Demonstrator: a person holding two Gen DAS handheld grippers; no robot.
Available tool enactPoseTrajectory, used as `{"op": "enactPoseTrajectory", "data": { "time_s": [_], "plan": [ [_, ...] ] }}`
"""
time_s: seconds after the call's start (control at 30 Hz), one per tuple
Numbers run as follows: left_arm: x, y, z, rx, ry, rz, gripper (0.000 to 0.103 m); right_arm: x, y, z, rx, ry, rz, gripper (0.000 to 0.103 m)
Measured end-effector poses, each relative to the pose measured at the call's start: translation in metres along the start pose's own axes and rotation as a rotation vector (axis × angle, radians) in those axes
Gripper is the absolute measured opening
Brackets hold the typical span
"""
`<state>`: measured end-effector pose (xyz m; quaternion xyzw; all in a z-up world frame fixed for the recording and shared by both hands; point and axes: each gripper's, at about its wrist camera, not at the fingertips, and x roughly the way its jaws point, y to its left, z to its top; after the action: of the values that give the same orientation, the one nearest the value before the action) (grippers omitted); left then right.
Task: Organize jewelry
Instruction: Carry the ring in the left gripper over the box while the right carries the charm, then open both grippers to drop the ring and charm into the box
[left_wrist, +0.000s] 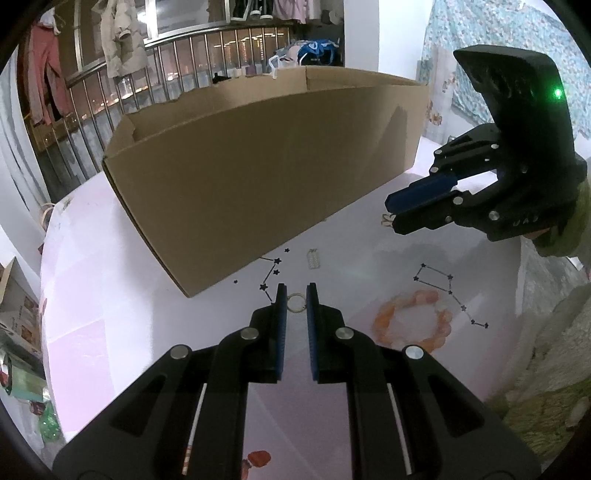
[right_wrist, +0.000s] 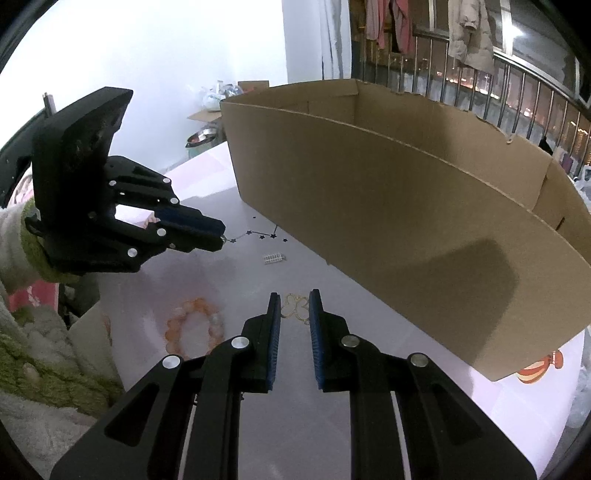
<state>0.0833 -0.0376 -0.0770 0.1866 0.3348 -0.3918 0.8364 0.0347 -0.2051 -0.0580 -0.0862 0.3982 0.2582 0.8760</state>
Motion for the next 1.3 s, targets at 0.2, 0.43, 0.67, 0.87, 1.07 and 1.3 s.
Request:
{"op": "enactPoseTrajectory", "data": {
  "time_s": [0.2, 0.43, 0.67, 0.87, 1.07, 1.3],
  "plan": [
    [-0.012, -0.006, 0.002, 0.007, -0.022, 0.007, 0.009, -0.015, 0.005, 0.002, 0.004, -0.033, -0.017, 0.016],
    [-0.040, -0.013, 0.011, 0.026, -0.074, 0.001, 0.009, -0.043, 0.006, 0.009, 0.034, -0.093, -0.008, 0.016],
    [-0.080, -0.021, 0.038, 0.053, -0.162, -0.007, 0.009, -0.073, 0.008, 0.023, 0.036, -0.171, 0.007, 0.016],
    [-0.106, -0.010, 0.075, 0.069, -0.218, -0.006, 0.009, -0.104, -0.002, 0.046, 0.022, -0.257, -0.001, 0.016],
    [-0.093, 0.008, 0.114, 0.068, -0.207, 0.062, 0.009, -0.118, -0.032, 0.067, 0.070, -0.315, -0.027, 0.016],
    [-0.033, 0.058, 0.151, 0.002, -0.053, 0.137, 0.009, -0.081, -0.079, 0.086, 0.091, -0.220, -0.078, 0.016]
  ]
}}
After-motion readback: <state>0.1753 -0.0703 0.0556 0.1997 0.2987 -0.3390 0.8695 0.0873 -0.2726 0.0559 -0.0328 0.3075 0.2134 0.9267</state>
